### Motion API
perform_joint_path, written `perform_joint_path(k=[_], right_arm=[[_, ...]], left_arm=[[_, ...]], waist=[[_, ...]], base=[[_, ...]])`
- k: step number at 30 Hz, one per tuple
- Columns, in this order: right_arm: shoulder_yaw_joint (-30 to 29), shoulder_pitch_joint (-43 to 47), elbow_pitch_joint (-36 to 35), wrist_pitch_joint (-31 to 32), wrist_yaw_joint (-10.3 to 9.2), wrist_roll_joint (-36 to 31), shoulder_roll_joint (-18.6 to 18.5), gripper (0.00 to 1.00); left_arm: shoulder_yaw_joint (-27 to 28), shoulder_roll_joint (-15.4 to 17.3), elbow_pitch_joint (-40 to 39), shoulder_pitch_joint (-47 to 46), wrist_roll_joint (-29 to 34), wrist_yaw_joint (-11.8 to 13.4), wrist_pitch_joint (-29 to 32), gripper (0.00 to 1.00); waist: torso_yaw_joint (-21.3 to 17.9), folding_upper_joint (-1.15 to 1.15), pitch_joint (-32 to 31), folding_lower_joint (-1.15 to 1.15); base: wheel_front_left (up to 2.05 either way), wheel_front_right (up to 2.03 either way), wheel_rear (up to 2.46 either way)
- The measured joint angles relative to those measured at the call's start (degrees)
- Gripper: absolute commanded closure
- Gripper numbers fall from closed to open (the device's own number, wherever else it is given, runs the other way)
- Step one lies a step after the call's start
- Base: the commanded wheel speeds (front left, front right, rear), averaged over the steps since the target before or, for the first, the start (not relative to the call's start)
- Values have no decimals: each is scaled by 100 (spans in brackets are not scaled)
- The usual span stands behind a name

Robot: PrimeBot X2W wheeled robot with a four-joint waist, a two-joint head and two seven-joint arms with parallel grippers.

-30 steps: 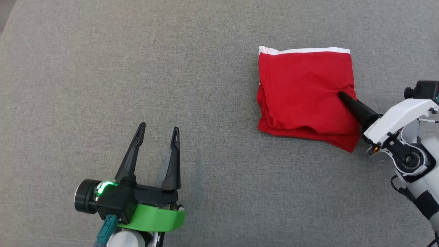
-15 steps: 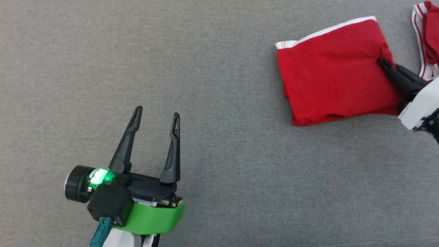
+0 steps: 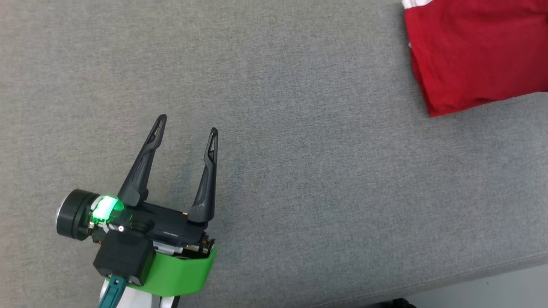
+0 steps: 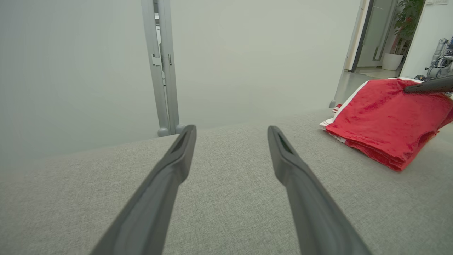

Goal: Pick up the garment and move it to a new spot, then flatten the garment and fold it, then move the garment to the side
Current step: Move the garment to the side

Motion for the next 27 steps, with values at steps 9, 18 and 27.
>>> perform_joint_path(k=[9,18,27], right_arm=[[176,-508,323,-257,4,-413,-516,100],[328,-843,630,-505,5,-633,-822,100],[445,-1012,916,-610,5,-656,-1014,100]], left_arm=[[-24,115,-177,-119,129,-36,-1,0],[-10,179,-234,-222,129,-58,0,0],[34,210,-257,-269,129,-34,0,0]], waist=[[-255,0,453,0],[-273,0,758,0],[-264,0,809,0]], base=[[0,0,0],[0,0,0],[0,0,0]])
